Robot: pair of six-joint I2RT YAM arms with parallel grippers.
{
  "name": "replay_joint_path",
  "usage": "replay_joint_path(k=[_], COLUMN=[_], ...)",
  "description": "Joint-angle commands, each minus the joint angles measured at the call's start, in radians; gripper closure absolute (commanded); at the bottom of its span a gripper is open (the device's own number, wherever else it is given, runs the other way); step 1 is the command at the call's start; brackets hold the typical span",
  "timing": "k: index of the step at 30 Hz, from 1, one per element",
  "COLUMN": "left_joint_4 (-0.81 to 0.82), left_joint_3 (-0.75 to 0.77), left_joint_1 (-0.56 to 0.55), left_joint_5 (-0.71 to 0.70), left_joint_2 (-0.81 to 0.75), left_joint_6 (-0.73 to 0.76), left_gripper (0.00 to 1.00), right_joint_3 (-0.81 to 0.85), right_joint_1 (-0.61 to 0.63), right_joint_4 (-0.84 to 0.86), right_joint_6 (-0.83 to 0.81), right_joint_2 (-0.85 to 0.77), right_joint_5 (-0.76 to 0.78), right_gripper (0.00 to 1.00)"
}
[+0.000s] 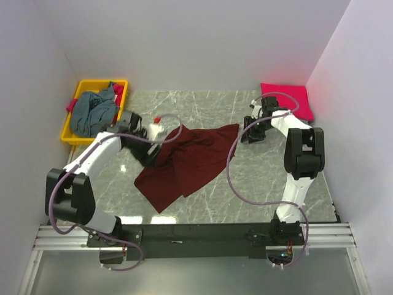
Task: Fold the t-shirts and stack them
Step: Flatten the tshirt out
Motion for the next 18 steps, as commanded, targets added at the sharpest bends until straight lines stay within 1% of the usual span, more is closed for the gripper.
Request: replay_joint_path(k=[1, 2, 3, 5, 6, 7, 9, 11, 12, 14, 16, 18], left_joint_4=[0.141, 0.163, 0.207, 0.241, 0.253, 0.289, 0.312, 0.318, 0.318, 0.312, 0.321, 0.367], left_joint_3=[0.206, 0.244, 0.318, 0.392, 0.426, 0.48, 0.52, 0.58, 0.613, 0.646, 0.669, 0.661], left_joint_1=[-0.075, -0.112, -0.127, -0.158, -0.166, -0.177, -0.184, -0.198, -0.203, -0.218, -0.229, -0.246], left_joint_5=[0.133, 0.133, 0.134, 0.133, 0.137, 0.143, 0.133, 0.127, 0.128, 0.123, 0.119, 0.097], left_joint_2=[-0.003, 0.026, 0.091, 0.165, 0.235, 0.27, 0.354, 0.406, 0.45, 0.497, 0.549, 0.581], left_joint_6=[0.003, -0.008, -0.02, -0.065, -0.071, -0.08, -0.08, -0.066, -0.066, -0.062, -0.069, -0.074], left_gripper=[0.2, 0.2, 0.2, 0.19, 0.19, 0.16, 0.15, 0.14, 0.13, 0.13, 0.12, 0.12], right_joint_3=[0.026, 0.039, 0.065, 0.091, 0.102, 0.131, 0.16, 0.203, 0.214, 0.244, 0.295, 0.319], right_joint_1=[0.0, 0.0, 0.0, 0.001, 0.0, 0.0, 0.0, 0.006, 0.009, 0.011, 0.017, 0.021], right_joint_4=[0.049, 0.057, 0.072, 0.103, 0.112, 0.118, 0.126, 0.132, 0.149, 0.163, 0.15, 0.134], right_joint_6=[0.009, 0.041, 0.053, 0.081, 0.086, 0.093, 0.106, 0.113, 0.116, 0.135, 0.144, 0.155], right_joint_2=[-0.086, -0.08, -0.062, -0.037, -0.026, 0.001, 0.033, 0.073, 0.095, 0.119, 0.165, 0.207], right_joint_5=[-0.131, -0.14, -0.138, -0.137, -0.138, -0.14, -0.151, -0.139, -0.135, -0.144, -0.166, -0.186], right_gripper=[0.45, 0.44, 0.41, 0.39, 0.38, 0.38, 0.36, 0.34, 0.29, 0.26, 0.25, 0.27])
